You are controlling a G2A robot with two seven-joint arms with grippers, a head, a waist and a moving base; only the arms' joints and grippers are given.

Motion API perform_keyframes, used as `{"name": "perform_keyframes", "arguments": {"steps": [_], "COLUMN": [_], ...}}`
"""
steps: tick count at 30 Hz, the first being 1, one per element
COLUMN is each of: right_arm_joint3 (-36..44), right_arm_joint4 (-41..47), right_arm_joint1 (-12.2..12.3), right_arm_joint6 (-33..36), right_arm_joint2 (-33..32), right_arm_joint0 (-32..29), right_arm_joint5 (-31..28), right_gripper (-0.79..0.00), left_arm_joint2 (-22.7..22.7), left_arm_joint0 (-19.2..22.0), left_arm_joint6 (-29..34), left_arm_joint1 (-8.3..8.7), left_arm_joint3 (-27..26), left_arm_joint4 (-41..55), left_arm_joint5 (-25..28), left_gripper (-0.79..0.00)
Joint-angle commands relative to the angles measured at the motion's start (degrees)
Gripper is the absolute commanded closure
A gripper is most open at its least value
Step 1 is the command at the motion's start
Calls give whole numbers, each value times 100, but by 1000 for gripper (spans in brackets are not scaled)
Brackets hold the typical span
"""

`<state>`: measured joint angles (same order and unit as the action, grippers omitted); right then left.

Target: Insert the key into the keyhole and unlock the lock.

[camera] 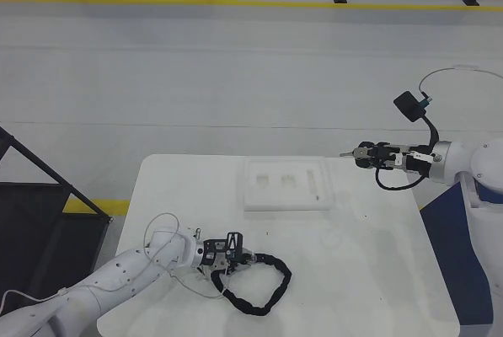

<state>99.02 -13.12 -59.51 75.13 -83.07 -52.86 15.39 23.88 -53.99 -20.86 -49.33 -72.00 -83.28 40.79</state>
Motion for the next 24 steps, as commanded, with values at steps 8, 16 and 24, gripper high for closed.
{"name": "perform_keyframes", "arguments": {"steps": [8,16,24], "right_arm_joint3": [0,18,-2], "right_arm_joint4": [0,-39,-147], "right_arm_joint1": [0,5,27], "right_arm_joint6": [0,29,653], "right_arm_joint2": [0,95,675], "right_arm_joint0": [0,-94,-144], "right_arm_joint5": [0,-63,633], "right_gripper": [0,0,0], "left_arm_joint2": [340,744,689], "left_arm_joint0": [87,301,635], "left_arm_joint6": [-264,-729,-947], "left_arm_joint1": [-12,-32,-308], "left_arm_joint3": [-179,-276,-233], "left_arm_joint4": [354,833,853], "left_arm_joint5": [398,885,1016], "left_gripper": [0,0,0]}}
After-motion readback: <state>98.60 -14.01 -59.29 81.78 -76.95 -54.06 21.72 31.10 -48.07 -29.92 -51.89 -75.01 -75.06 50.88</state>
